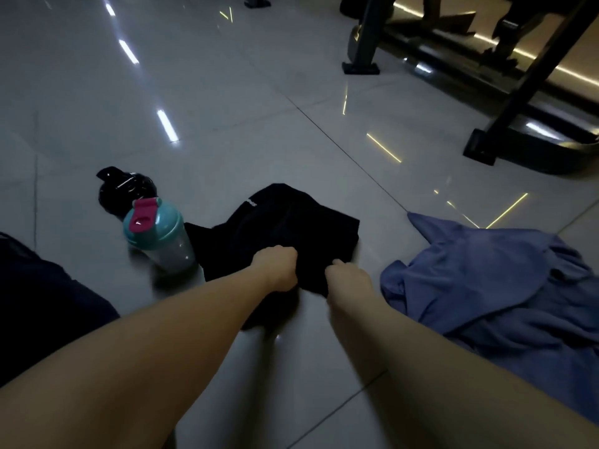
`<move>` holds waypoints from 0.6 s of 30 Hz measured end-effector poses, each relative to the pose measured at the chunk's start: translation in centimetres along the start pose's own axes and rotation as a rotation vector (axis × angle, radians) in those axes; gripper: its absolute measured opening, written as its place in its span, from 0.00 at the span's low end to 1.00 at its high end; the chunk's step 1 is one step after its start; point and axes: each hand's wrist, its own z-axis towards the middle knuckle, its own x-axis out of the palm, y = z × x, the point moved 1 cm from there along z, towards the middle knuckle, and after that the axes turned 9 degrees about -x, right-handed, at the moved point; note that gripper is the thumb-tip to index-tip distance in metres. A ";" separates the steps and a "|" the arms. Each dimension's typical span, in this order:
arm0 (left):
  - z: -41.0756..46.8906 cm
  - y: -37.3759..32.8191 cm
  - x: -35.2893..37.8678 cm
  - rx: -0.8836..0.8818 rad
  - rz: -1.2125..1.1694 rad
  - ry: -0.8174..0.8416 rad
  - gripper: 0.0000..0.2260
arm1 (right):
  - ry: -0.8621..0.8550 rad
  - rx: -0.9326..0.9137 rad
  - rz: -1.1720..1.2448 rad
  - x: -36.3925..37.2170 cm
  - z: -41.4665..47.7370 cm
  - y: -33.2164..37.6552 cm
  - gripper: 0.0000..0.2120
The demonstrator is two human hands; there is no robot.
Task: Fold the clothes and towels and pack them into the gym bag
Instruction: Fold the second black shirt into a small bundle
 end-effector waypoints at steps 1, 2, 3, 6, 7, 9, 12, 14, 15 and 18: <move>-0.4 -0.1 -0.6 -0.016 -0.022 0.003 0.03 | 0.003 0.004 0.059 -0.2 -0.7 -0.2 0.08; -0.8 0.0 -1.5 -0.033 -0.064 -0.014 0.05 | -0.003 0.011 0.152 -0.7 -1.3 -0.5 0.05; -1.2 0.1 -2.5 -0.047 -0.117 -0.046 0.08 | -0.019 0.027 0.259 -1.5 -1.9 -0.9 0.06; -2.1 0.0 -6.9 -0.072 -0.310 -0.139 0.09 | -0.106 0.078 0.519 -5.9 -3.1 -2.7 0.12; -2.6 -0.3 -8.7 -0.072 -0.360 -0.148 0.07 | -0.132 0.093 0.589 -7.9 -3.6 -3.2 0.13; -4.1 -1.0 -12.4 -0.055 -0.390 -0.163 0.03 | -0.198 0.097 0.724 -12.5 -4.9 -3.9 0.11; -7.7 -2.2 -17.9 -0.048 -0.462 -0.256 0.06 | -0.360 0.067 0.970 -20.4 -8.8 -3.9 0.09; -10.6 -2.8 -21.6 -0.048 -0.589 -0.329 0.09 | -0.480 0.009 1.138 -25.8 -12.1 -3.5 0.08; -12.1 -3.2 -23.4 -0.038 -0.666 -0.365 0.09 | -0.527 -0.032 1.192 -28.4 -13.8 -3.2 0.06; -17.1 -4.6 -28.5 0.031 -0.853 -0.470 0.08 | -0.683 -0.105 1.185 -35.4 -18.9 -2.7 0.07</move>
